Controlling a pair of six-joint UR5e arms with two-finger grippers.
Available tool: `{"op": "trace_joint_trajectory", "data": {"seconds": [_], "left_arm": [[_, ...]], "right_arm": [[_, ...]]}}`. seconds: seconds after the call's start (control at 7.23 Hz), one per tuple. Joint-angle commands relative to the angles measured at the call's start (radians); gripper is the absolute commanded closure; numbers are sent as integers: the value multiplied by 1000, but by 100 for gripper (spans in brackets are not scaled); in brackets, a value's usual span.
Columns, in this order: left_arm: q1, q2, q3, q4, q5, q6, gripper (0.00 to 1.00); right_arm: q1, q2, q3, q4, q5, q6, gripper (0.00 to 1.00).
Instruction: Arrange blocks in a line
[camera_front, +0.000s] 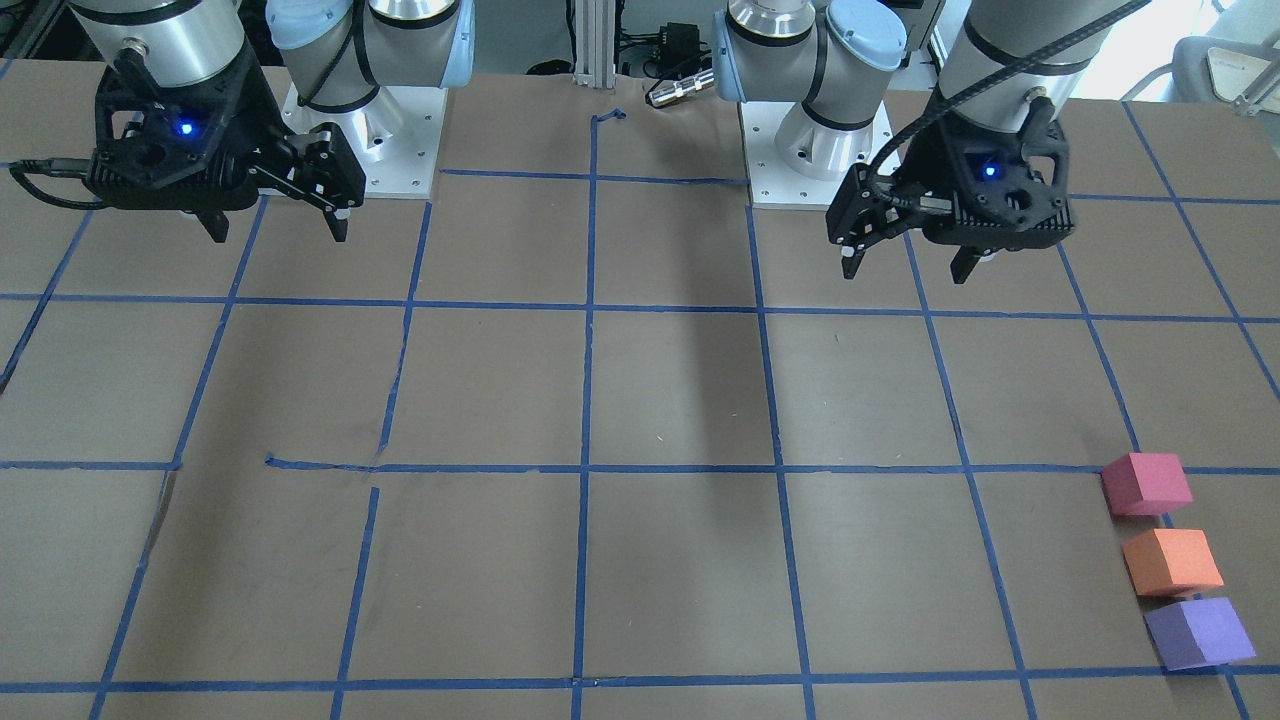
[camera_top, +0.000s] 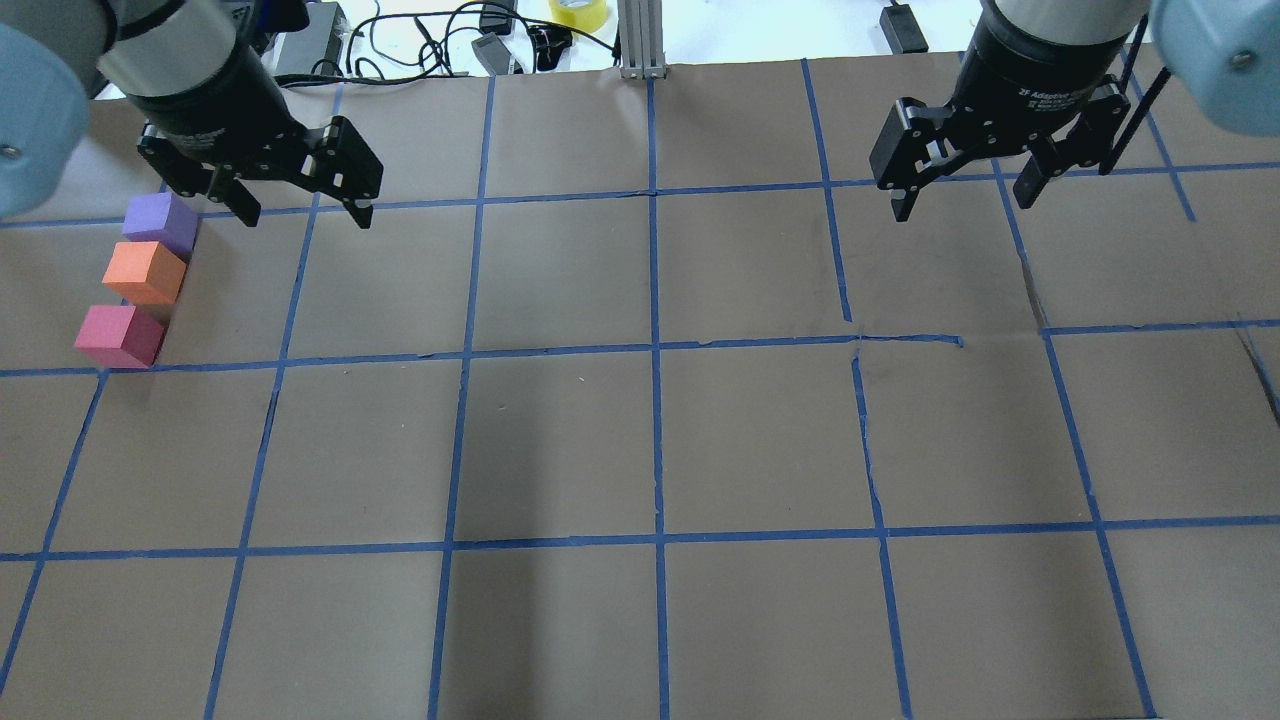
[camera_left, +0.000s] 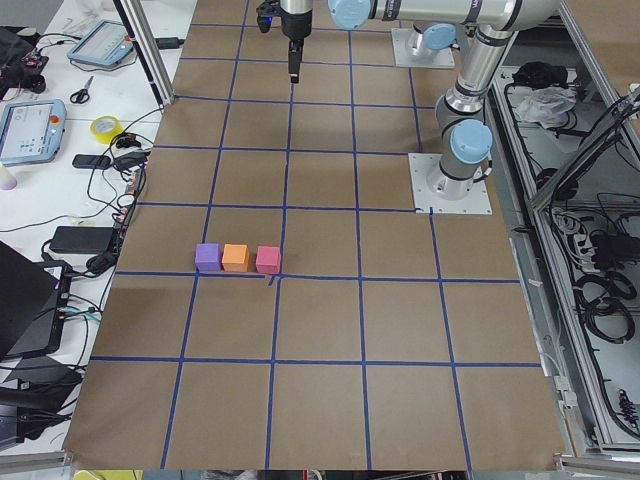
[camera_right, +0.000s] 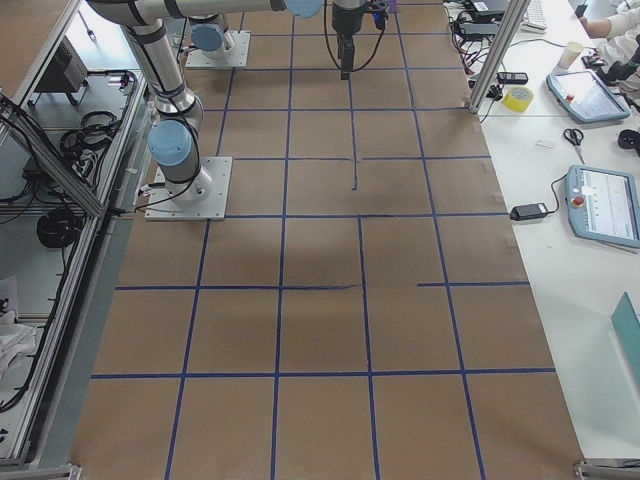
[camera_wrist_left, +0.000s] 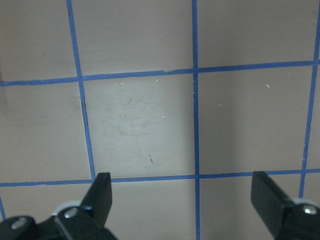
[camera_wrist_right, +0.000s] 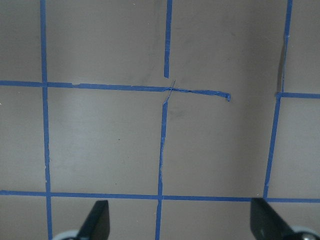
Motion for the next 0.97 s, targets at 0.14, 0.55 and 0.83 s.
{"op": "trace_joint_trajectory", "data": {"seconds": [0.14,0.55,0.83], "left_arm": [[-30,16,-13,15,-8,-32,0],[-5,24,-1,-22,-7,-113,0],[-4,27,11,-70,-16,-126,0]], "right_arm": [[-3,-2,-1,-2,0,0,0],[-15,-2,-1,-2,0,0,0],[-15,-2,-1,-2,0,0,0]]}}
